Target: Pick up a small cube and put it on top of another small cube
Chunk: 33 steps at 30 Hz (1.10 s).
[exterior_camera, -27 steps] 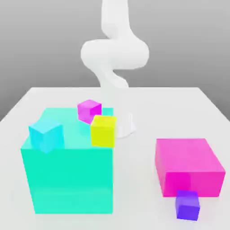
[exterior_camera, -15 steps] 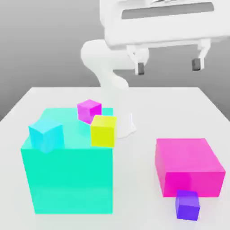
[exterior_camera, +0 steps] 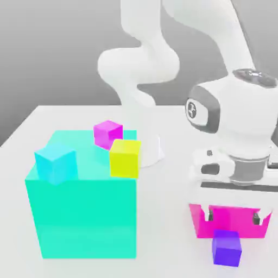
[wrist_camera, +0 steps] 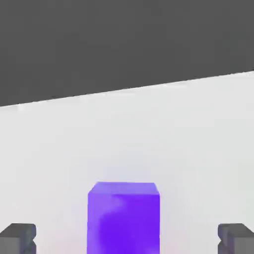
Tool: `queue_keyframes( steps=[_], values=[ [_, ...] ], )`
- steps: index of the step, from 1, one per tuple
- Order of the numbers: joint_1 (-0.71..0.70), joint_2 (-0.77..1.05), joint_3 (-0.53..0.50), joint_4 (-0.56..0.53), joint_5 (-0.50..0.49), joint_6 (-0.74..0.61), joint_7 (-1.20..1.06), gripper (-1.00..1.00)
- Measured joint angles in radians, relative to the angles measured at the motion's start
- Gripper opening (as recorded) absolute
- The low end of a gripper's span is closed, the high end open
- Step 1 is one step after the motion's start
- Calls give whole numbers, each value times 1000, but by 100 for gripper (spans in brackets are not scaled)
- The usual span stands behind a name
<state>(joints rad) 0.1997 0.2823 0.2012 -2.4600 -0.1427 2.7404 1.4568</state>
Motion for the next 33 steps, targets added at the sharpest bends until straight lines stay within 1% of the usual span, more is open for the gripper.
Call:
queue_keyframes(
  steps=[3, 4, 11, 15, 17, 21, 26, 29, 33],
  values=[
    [40, 108, -47, 19, -44, 83, 37, 0],
    [50, 135, -58, 24, -55, 104, 46, -100],
    [50, 138, -59, 25, -57, 108, 48, -100],
    [18, 17, -15, 0, -1, 12, 6, -100],
    [-11, -43, -21, 19, 15, -34, -34, -100],
    [-113, -170, -84, 73, 52, -182, -148, -100],
    [-294, -332, -162, 128, 83, -397, -274, -100],
    [-352, -428, -210, 161, 91, -527, -341, -100],
    [-429, -558, -300, 204, 86, -702, -418, -100]
  ],
)
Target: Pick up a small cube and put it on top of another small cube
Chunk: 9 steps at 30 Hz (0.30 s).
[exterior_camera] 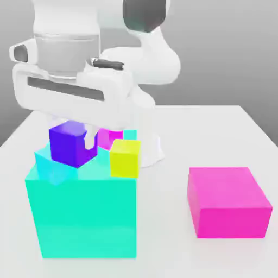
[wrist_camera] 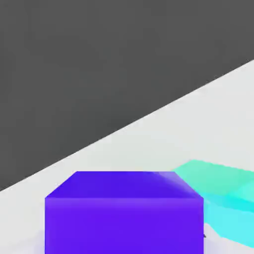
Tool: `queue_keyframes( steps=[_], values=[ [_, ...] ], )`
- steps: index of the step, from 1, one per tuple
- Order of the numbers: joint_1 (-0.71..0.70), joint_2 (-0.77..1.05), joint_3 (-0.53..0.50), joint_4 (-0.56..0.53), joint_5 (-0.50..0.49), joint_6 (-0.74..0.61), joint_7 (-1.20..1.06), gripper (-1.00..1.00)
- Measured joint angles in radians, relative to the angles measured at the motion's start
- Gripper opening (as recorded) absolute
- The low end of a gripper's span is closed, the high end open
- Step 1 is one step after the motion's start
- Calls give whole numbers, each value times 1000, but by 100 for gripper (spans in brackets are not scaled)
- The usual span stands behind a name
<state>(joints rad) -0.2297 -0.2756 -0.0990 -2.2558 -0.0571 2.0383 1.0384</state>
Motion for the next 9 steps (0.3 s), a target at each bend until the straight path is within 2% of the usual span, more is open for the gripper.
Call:
queue_keyframes(
  steps=[2, 5, 6, 9],
  values=[
    [-3, -17, -9, -31, 21, -27, -9, -100],
    [-7, 14, -13, -110, 29, 70, -15, -100],
    [-8, 24, -13, -129, 30, 97, -16, 100],
    [-8, 24, -13, -129, 30, 97, -16, 100]
  ],
)
